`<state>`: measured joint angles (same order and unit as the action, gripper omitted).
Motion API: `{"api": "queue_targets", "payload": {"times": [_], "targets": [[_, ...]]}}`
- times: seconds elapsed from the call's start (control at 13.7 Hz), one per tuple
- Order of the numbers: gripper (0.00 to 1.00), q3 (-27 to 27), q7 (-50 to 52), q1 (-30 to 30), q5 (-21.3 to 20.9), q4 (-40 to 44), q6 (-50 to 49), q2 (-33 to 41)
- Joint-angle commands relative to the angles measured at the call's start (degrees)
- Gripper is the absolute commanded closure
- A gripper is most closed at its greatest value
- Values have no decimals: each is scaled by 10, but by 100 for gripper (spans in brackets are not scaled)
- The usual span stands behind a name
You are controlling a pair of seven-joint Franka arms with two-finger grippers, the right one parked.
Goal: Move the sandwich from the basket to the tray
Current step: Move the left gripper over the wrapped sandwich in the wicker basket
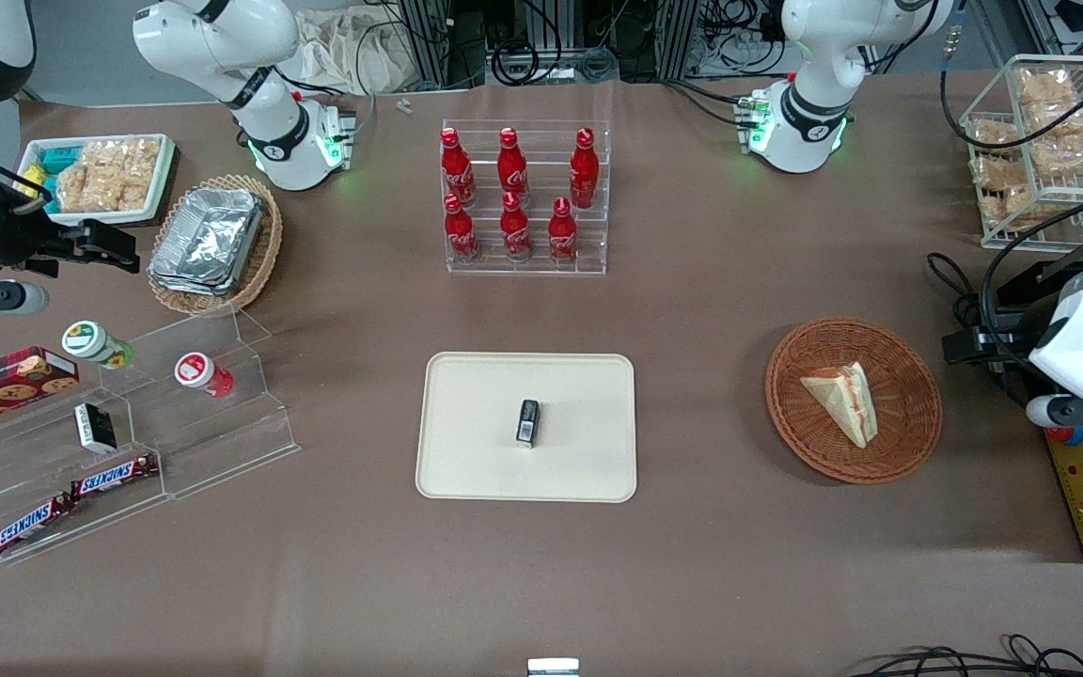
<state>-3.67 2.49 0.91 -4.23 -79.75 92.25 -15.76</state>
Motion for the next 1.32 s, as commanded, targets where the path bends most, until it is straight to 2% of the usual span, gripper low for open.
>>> {"api": "queue_targets", "payload": {"times": [0.0,0.44,0.8,0.95,1.24], "targets": [[0,8,0,-8,11,-4,13,1],[0,8,15,-21,5,-22,21,-12],[0,5,64,-38,12,-194,148,16],[0,4,115,-50,11,-237,204,11],[0,5,140,-49,6,-311,283,7]]}}
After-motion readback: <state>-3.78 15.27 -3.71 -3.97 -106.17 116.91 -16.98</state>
